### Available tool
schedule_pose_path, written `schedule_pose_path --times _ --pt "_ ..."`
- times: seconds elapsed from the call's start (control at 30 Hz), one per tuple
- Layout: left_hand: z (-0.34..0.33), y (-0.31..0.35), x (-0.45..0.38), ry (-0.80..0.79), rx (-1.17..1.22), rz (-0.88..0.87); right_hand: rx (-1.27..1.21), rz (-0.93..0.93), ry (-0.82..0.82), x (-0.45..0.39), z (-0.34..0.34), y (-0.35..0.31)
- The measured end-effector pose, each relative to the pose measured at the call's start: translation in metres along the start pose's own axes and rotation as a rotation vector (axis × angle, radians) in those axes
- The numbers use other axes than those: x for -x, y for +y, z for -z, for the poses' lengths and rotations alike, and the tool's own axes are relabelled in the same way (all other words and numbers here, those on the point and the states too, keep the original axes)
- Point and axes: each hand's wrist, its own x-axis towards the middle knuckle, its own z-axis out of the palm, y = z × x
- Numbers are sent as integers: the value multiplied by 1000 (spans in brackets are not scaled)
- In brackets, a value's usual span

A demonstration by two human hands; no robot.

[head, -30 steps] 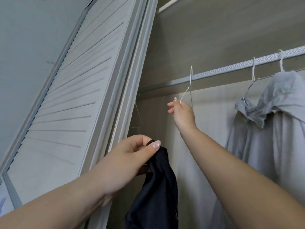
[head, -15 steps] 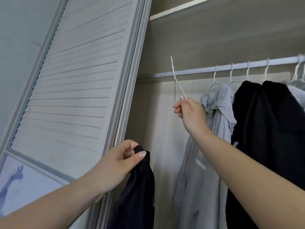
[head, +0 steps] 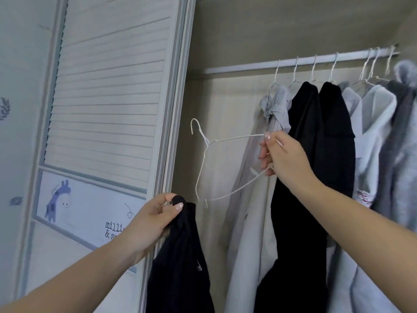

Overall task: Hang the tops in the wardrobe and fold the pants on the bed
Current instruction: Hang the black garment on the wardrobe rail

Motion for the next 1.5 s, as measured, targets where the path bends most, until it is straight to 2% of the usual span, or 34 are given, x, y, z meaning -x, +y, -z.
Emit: schedule_pose_path --times 0.1,0.27,0.5,0.77,1.0,1.13,1.5 --pt "9 -8 15 56 57 29 -31 -75 -25 20 11 -4" --pt "30 -32 26 149 69 176 -195 -189 -57 43 25 -1" --pt "56 -72 39 276 -62 214 -329 -282 -87 64 44 12" --pt "71 -73 45 154 -168 145 -417 -293 -69 67 57 25" --pt "74 -63 53 -96 -159 186 -444 -282 -115 68 51 29" --pt "64 -61 53 -82 -74 166 -423 -284 -116 70 45 31" --pt "32 -26 33 37 -101 11 -442 -277 -145 67 49 43"
